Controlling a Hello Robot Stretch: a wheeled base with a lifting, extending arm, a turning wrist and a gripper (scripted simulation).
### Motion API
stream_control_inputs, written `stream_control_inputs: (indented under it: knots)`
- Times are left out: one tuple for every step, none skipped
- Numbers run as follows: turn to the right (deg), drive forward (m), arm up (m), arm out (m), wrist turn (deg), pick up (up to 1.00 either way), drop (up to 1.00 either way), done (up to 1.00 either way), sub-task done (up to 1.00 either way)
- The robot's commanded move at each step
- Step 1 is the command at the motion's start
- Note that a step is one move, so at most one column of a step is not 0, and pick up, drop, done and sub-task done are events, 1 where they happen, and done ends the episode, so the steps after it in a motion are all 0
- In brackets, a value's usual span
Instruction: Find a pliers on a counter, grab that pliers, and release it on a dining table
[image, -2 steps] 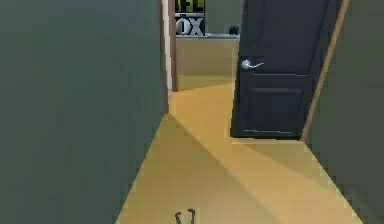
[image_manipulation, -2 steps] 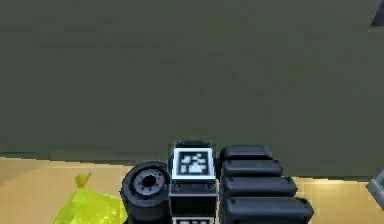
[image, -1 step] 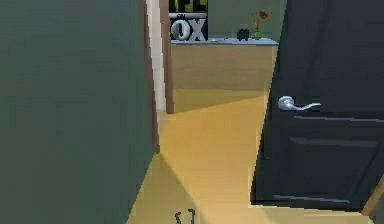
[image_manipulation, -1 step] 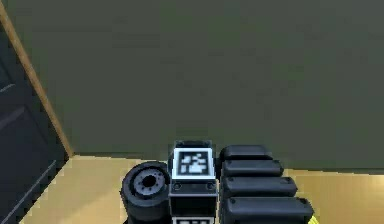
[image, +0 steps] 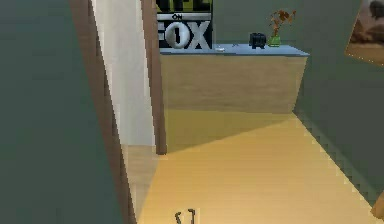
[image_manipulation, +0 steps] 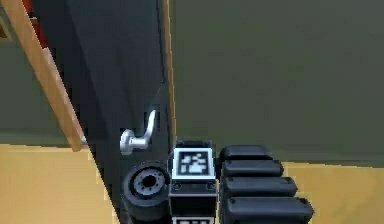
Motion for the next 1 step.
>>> stream_control_inputs:
  knots:
    - [0.0,1.0,0.0,0.0,0.0,0.0,0.0,0.0,0.0]
